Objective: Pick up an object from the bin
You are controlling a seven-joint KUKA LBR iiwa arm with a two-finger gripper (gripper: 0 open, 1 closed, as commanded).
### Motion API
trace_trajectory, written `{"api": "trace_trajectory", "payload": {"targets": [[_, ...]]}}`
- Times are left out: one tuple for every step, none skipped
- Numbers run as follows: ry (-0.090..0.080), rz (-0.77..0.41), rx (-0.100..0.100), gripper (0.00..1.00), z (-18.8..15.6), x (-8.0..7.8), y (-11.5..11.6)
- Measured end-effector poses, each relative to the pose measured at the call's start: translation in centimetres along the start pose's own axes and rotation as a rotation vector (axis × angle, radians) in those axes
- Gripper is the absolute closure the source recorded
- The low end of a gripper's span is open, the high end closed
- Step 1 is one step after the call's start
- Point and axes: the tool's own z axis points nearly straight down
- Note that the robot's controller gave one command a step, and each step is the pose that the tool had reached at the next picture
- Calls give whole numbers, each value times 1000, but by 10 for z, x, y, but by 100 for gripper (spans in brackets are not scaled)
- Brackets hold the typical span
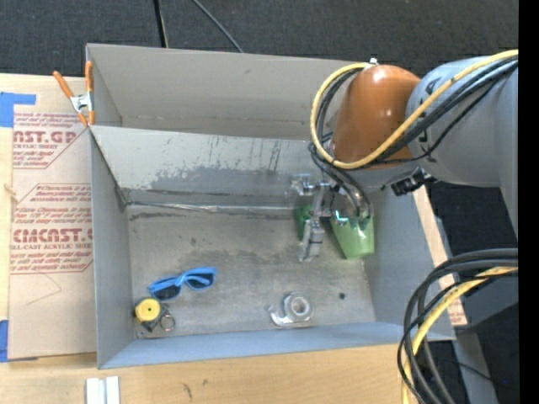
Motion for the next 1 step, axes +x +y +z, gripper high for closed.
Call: {"api": "trace_trajectory", "payload": {"targets": [[-1,-106,2,0,77,13,-67]]}}
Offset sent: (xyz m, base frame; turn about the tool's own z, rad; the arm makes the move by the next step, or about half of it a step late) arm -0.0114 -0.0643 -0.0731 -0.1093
